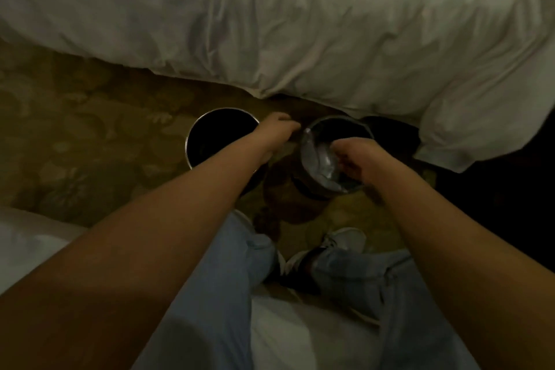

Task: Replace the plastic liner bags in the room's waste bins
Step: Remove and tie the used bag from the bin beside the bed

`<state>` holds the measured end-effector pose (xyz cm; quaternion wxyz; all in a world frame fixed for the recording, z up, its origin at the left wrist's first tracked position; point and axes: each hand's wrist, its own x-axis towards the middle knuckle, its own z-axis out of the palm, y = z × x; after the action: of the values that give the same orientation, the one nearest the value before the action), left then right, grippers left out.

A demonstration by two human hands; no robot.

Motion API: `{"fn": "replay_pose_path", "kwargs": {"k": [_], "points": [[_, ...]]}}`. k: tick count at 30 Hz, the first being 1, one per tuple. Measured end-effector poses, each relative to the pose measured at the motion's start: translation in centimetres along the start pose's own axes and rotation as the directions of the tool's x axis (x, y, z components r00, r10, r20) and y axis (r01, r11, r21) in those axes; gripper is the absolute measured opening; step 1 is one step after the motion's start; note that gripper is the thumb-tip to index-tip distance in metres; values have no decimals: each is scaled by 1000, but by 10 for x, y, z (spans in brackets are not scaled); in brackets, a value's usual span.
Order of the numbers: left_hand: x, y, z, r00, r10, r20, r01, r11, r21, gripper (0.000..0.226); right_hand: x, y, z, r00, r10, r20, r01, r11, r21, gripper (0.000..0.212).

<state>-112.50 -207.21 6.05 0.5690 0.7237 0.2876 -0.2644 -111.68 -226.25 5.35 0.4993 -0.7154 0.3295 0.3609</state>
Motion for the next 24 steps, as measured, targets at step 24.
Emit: {"fn": "replay_pose_path", "kwargs": {"k": [24], "points": [[123,-74,68,938,-334,90,280,885,371,20,157,93,-99,998,-44,-40,21,894,-447,35]]}}
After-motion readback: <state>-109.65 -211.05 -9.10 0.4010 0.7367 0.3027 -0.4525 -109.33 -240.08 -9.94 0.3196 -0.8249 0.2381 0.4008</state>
